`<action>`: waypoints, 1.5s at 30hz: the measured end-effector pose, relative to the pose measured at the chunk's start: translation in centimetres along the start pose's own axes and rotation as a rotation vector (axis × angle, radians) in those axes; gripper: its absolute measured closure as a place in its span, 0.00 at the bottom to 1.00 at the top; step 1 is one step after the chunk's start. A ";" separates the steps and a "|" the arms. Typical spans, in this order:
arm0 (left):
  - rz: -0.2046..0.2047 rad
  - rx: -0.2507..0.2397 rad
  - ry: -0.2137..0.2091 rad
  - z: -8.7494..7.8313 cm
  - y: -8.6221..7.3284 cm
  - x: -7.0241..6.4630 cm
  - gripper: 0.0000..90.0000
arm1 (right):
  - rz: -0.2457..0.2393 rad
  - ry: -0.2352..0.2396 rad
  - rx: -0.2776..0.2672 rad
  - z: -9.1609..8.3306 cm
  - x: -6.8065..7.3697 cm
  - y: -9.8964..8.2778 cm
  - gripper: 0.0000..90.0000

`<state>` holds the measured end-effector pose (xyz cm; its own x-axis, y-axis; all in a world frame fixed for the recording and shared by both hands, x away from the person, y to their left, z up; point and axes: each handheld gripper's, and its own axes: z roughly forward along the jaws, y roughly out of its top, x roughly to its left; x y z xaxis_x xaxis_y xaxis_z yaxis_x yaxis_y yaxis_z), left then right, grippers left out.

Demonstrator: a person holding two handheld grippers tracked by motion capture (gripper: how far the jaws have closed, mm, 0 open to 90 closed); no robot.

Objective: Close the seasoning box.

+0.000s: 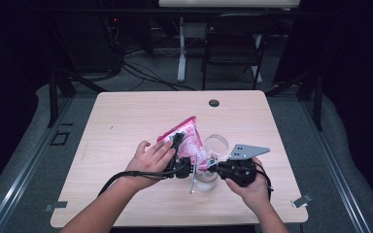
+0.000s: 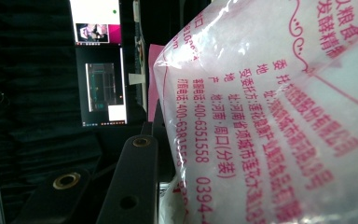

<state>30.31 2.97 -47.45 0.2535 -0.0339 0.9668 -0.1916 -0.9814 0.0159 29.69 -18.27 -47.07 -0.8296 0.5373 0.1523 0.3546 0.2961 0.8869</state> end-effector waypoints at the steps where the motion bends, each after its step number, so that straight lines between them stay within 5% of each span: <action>1: 0.000 0.000 0.000 0.0 0.0 0.0 0.81 | -0.001 -0.002 0.000 0.0 0.0 0.0 1.00; 45: 0.001 0.004 0.025 0.1 0.1 0.1 0.81 | -0.024 -0.027 0.057 0.3 -0.2 -0.4 1.00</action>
<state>30.46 2.88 -47.38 0.2292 -0.0301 0.9729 -0.1878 -0.9821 0.0138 29.88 -18.24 -47.58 -0.8263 0.5505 0.1192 0.3598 0.3529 0.8637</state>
